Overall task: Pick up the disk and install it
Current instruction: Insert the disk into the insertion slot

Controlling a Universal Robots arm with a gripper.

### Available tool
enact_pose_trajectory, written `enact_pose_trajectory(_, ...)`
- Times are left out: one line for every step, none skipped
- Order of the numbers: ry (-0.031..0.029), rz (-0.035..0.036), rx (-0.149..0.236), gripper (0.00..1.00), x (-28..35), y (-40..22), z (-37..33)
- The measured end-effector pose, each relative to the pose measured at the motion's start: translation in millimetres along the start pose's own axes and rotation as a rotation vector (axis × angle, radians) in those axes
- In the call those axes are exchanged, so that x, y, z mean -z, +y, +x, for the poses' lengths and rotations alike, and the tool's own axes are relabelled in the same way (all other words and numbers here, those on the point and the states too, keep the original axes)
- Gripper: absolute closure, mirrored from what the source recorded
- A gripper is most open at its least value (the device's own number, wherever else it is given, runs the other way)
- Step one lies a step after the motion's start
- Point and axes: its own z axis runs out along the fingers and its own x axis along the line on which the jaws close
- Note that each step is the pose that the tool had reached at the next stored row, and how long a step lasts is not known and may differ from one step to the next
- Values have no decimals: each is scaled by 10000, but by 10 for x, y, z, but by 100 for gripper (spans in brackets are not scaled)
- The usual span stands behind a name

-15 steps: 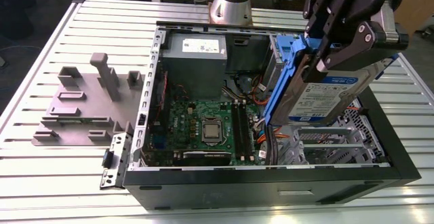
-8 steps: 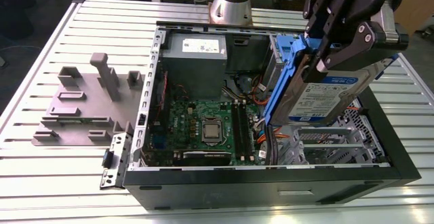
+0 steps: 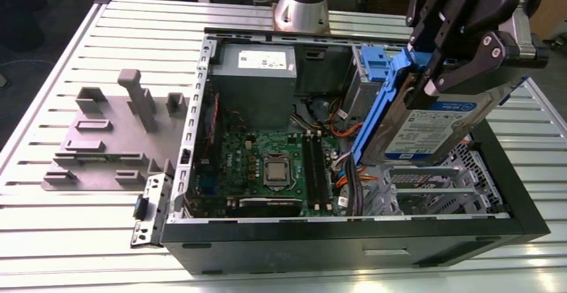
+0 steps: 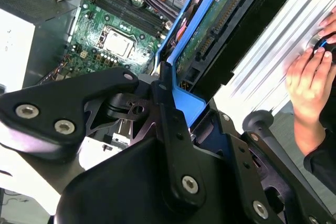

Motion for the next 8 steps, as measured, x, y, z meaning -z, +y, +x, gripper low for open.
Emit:
enact_pose_trajectory(-2,1,0,64,-5,-11,1)
enact_pose_trajectory(-1,1,0,64,-9,-22,3)
enact_pose_trajectory(1,0,-1,64,-13,-33,6)
enact_pose_trajectory(2,0,-1,64,-18,-45,10)
enact_pose_trajectory(-1,0,0,64,-26,-56,13)
enact_pose_trajectory(-2,0,0,64,-34,-69,16)
enact_pose_trajectory(-2,0,0,64,-41,-81,18)
enact_pose_trajectory(0,0,0,64,-46,-93,18)
